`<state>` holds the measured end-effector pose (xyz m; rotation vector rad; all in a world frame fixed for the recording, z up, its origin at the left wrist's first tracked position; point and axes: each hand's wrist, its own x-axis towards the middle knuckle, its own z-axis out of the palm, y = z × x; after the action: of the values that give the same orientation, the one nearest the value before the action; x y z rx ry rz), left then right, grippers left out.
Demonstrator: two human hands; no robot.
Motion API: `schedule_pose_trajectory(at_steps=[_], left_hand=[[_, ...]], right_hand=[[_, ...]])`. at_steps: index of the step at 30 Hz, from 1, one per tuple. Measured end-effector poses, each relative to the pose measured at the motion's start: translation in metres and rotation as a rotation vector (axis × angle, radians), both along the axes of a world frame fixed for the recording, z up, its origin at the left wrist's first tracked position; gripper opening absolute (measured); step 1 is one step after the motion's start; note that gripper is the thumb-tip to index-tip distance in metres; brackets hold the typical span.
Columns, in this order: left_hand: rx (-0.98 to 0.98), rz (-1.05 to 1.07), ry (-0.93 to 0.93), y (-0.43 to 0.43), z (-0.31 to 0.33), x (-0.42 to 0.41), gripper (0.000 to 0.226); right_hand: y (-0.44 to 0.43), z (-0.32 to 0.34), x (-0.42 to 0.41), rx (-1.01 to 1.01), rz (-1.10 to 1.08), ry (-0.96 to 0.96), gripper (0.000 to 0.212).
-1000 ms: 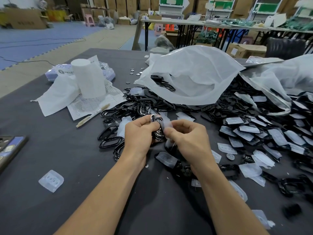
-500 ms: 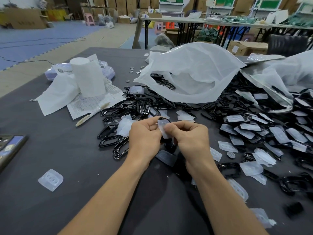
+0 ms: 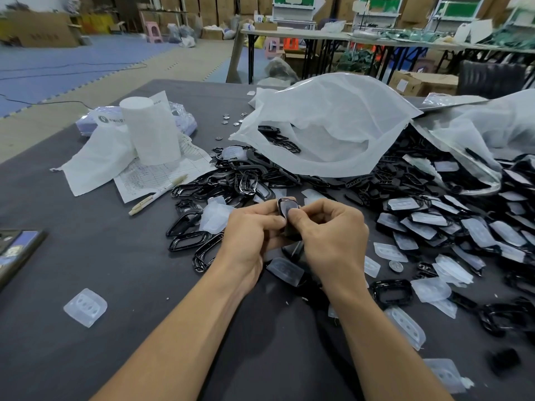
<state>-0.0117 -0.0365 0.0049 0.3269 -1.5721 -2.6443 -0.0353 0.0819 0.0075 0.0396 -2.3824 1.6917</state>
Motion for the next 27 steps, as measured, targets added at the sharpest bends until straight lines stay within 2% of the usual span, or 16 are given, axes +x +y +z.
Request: schedule_pose_trajectory(at_steps=[3, 7, 10, 15, 17, 24, 27], left_hand=[[-0.026, -0.016, 0.006, 0.0, 0.0, 0.001, 0.039], [-0.051, -0.003, 0.015, 0.001, 0.002, 0.004, 0.031], [-0.089, 0.036, 0.02, 0.001, 0.002, 0.003, 0.038], [-0.041, 0.097, -0.006, 0.004, 0.006, 0.004, 0.025], [-0.018, 0.096, -0.01, 0.005, 0.006, 0.004, 0.032], [-0.098, 0.141, -0.014, 0.005, 0.006, 0.003, 0.036], [-0.231, 0.17, 0.008, 0.002, 0.004, 0.004, 0.021]], right_hand=[[0.001, 0.0, -0.001, 0.014, 0.006, 0.014, 0.02], [0.001, -0.001, -0.001, 0.037, -0.006, 0.024, 0.022], [0.0, -0.002, 0.0, 0.039, -0.02, 0.039, 0.024], [-0.001, -0.004, -0.001, 0.055, -0.052, 0.061, 0.031], [0.001, -0.004, -0.002, 0.054, -0.031, 0.03, 0.032], [0.004, -0.009, -0.007, -0.04, 0.119, -0.021, 0.01], [0.004, -0.011, -0.009, -0.093, 0.129, -0.034, 0.007]])
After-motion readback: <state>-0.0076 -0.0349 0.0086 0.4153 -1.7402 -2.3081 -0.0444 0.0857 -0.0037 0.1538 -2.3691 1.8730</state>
